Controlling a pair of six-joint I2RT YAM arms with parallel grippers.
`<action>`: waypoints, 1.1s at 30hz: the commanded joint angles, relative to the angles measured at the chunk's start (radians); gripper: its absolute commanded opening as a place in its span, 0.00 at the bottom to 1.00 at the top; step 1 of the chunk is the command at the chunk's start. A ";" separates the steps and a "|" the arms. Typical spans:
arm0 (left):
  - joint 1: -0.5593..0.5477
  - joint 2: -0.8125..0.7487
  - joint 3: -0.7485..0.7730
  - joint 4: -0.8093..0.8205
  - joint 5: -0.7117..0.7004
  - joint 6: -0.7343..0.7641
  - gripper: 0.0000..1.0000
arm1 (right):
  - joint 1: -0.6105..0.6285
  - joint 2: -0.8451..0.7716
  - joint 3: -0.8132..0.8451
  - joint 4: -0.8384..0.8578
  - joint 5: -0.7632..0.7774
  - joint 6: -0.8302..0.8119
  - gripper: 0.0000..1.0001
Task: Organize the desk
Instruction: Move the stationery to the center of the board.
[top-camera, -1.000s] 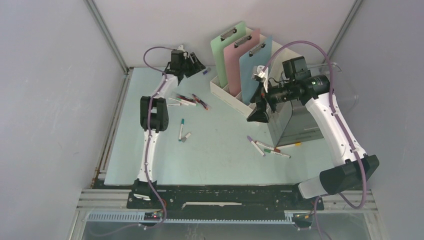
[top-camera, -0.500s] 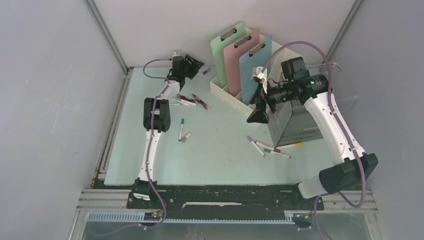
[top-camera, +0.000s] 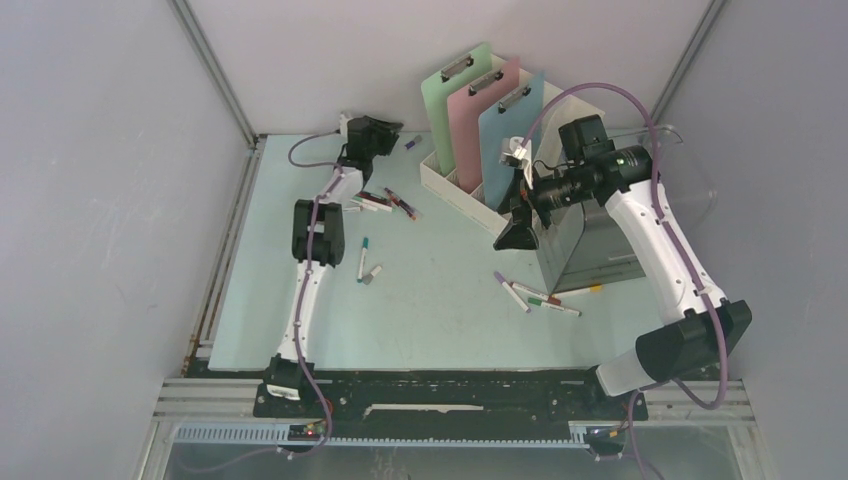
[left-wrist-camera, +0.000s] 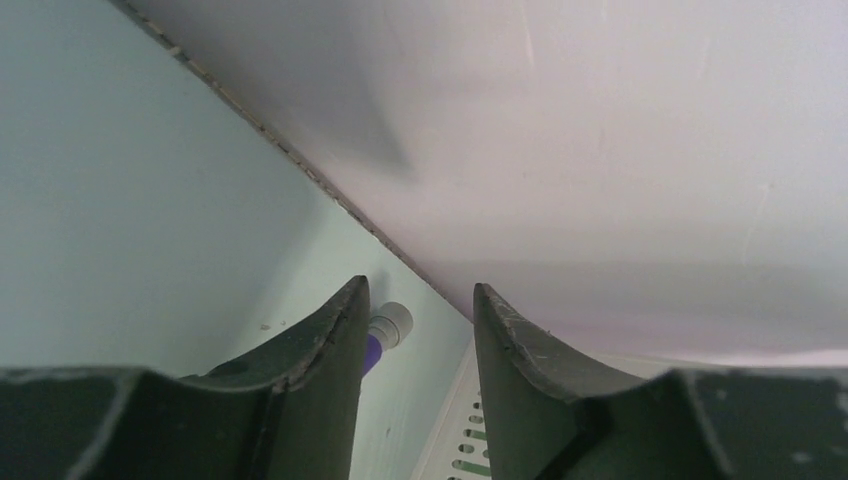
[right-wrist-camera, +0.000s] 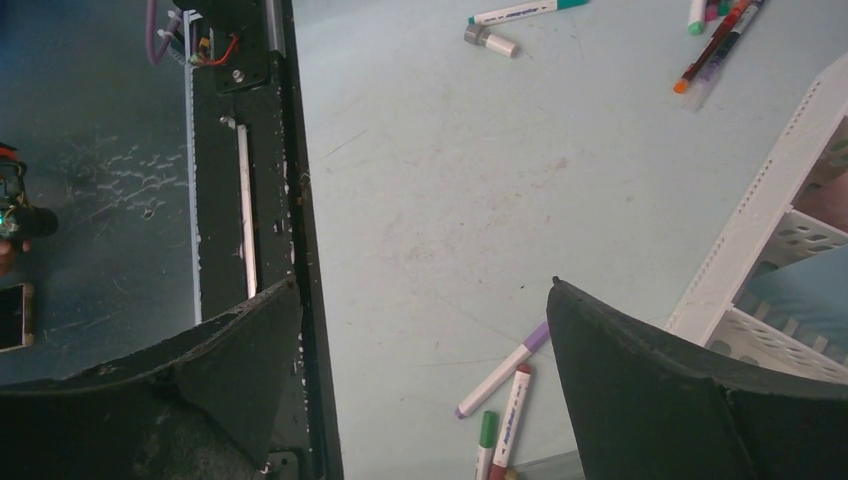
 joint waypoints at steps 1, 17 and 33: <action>-0.001 0.016 0.038 0.024 -0.057 -0.097 0.45 | 0.007 0.007 0.054 -0.041 -0.037 -0.037 1.00; -0.016 0.054 0.087 -0.043 -0.080 -0.149 0.25 | 0.017 0.018 0.080 -0.078 -0.045 -0.052 1.00; -0.023 0.042 0.093 -0.125 0.015 -0.114 0.23 | 0.018 -0.003 0.084 -0.081 -0.057 -0.053 1.00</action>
